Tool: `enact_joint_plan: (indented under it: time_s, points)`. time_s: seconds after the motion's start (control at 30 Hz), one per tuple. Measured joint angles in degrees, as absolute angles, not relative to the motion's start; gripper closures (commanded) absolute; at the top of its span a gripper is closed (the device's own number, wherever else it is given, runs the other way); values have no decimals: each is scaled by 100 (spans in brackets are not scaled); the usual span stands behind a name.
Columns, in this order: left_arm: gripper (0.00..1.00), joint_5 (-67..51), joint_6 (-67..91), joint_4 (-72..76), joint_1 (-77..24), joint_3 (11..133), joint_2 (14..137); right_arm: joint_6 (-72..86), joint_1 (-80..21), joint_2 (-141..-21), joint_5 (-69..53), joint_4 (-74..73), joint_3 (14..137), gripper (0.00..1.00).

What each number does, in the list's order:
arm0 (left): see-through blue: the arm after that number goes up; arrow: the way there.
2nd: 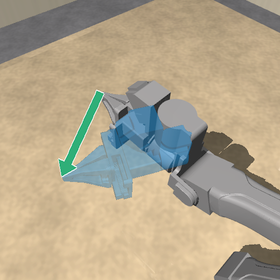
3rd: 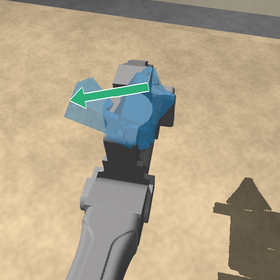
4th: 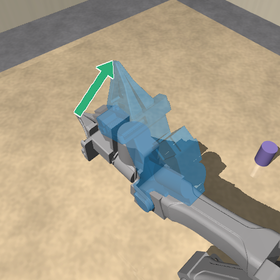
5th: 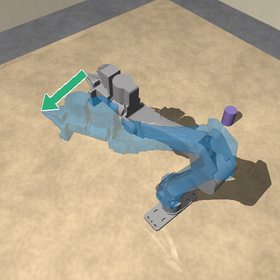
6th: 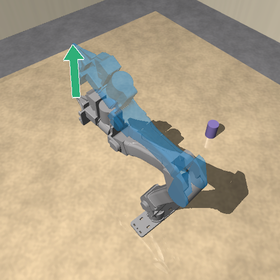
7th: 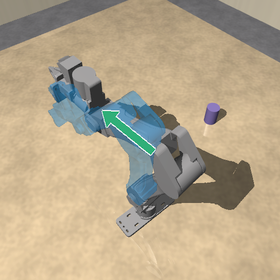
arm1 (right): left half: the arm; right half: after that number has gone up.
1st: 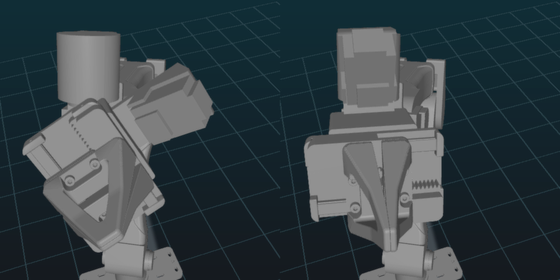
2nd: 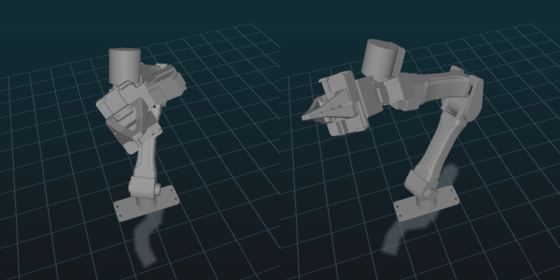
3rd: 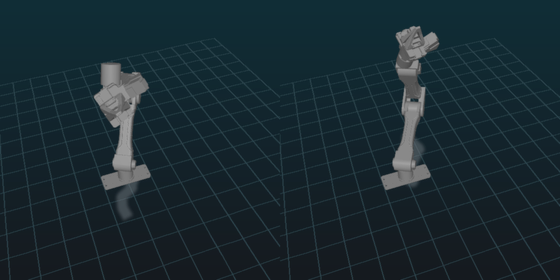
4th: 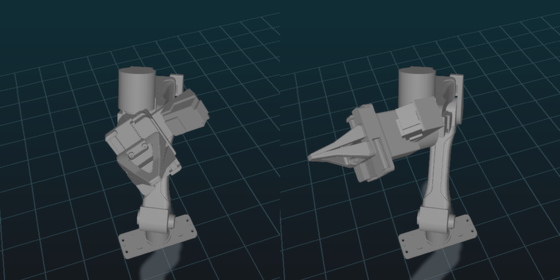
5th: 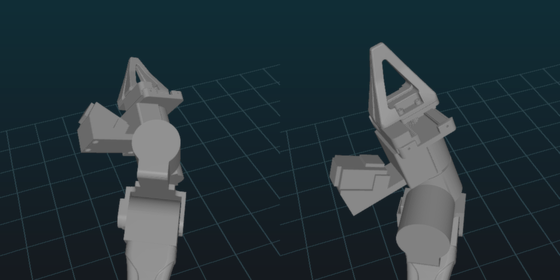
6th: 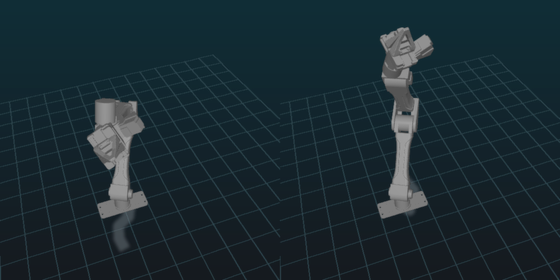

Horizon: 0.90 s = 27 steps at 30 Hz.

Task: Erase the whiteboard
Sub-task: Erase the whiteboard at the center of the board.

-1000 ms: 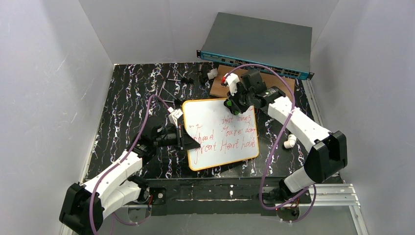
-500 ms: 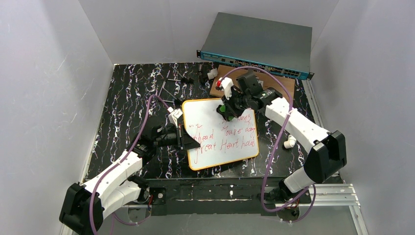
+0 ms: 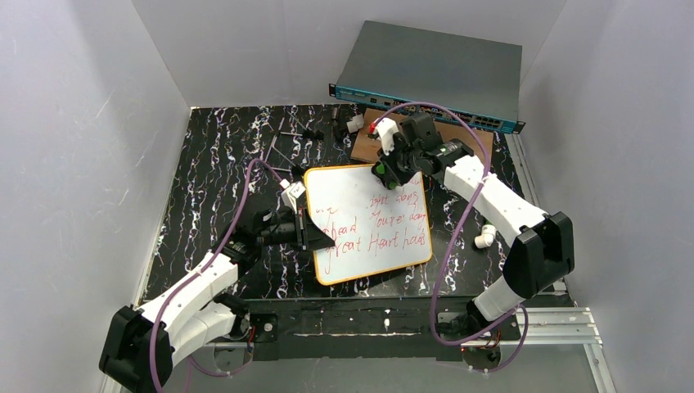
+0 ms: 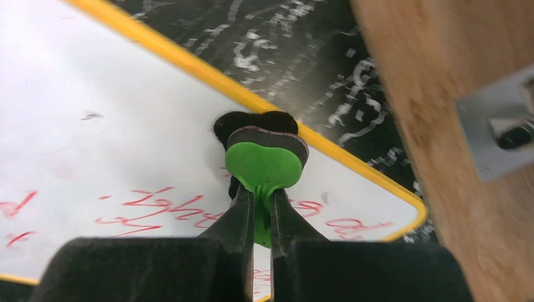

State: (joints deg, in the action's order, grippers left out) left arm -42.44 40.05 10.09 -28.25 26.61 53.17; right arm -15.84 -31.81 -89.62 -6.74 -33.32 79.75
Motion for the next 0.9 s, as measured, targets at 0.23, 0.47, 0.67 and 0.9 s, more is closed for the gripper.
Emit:
enact_joint_plan:
  time_s: [0.23, 0.47, 0.67, 0.9]
  points:
    - [100, -4241, 4069, 976, -2825, 2661, 5317, -1712, -3404, -8960, -1743, -3476, 7933, 99]
    - [100, -4200, 4099, 987, -2823, 2661, 5317, -1378, -3413, -9017, -1024, -3433, 8031, 99]
    - [100, -4193, 4165, 1007, -2823, 2659, 5317, -1328, -3223, -9153, -165, -3218, 8058, 99]
    - [100, -4204, 4237, 1076, -2821, 2569, 5317, -1415, -3192, -9170, -851, -3286, 8055, 99]
